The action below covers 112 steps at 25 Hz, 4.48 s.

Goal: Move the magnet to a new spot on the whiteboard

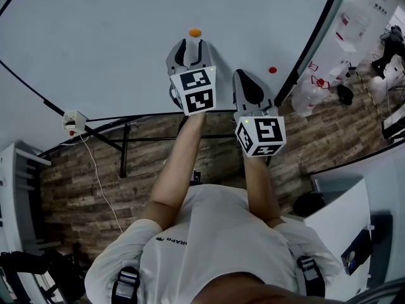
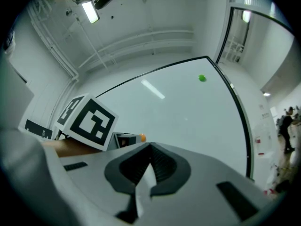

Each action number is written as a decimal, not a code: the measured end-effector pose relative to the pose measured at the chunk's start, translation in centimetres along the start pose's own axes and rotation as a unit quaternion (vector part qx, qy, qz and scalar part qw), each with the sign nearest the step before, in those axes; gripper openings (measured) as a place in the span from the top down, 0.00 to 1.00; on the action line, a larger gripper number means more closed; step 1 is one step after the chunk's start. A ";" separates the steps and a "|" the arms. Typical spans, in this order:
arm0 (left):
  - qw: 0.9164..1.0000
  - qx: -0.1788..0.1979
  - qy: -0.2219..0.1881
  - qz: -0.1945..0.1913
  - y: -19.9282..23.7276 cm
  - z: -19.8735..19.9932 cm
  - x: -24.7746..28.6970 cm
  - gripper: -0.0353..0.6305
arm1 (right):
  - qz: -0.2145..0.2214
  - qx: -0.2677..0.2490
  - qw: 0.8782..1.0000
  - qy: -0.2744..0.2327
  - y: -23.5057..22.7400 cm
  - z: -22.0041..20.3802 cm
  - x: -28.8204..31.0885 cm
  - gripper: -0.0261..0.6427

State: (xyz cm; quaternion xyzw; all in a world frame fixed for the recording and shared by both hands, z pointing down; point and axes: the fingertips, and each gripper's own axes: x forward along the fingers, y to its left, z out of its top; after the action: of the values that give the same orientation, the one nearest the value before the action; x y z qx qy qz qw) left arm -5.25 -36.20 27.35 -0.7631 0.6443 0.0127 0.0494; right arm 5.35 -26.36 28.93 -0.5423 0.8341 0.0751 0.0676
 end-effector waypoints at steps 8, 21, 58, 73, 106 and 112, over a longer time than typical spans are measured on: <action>1.000 -0.016 0.000 0.005 -0.2 0.7 1.3 0.68 | 0.000 0.006 1.000 -0.002 -0.8 -0.2 0.2 0.94; 0.999 -0.002 0.020 0.049 0.3 0.7 2.7 0.68 | 0.004 0.012 1.000 -0.001 -1.5 -0.8 0.9 0.94; 0.998 0.001 0.034 0.048 0.2 0.1 3.4 0.77 | 0.011 0.004 1.000 0.004 -1.1 -1.1 1.1 0.94; 0.999 0.009 0.026 0.037 -0.2 0.7 2.5 0.77 | -0.001 -0.011 1.000 0.005 -1.3 -0.6 0.5 0.94; 1.000 0.019 -0.007 0.008 -0.8 0.9 -2.9 0.77 | -0.006 0.001 1.000 0.014 -0.2 -0.9 -0.7 0.94; 1.000 0.018 -0.019 -0.004 -1.0 0.8 -3.9 0.77 | -0.006 -0.001 1.000 0.017 0.1 -1.1 -0.7 0.94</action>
State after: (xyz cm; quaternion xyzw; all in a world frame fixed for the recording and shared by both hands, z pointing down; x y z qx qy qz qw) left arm -4.86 -32.11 26.97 -0.7645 0.6400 0.0156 0.0751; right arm 5.46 -25.92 30.10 -0.5488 0.8316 0.0662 0.0533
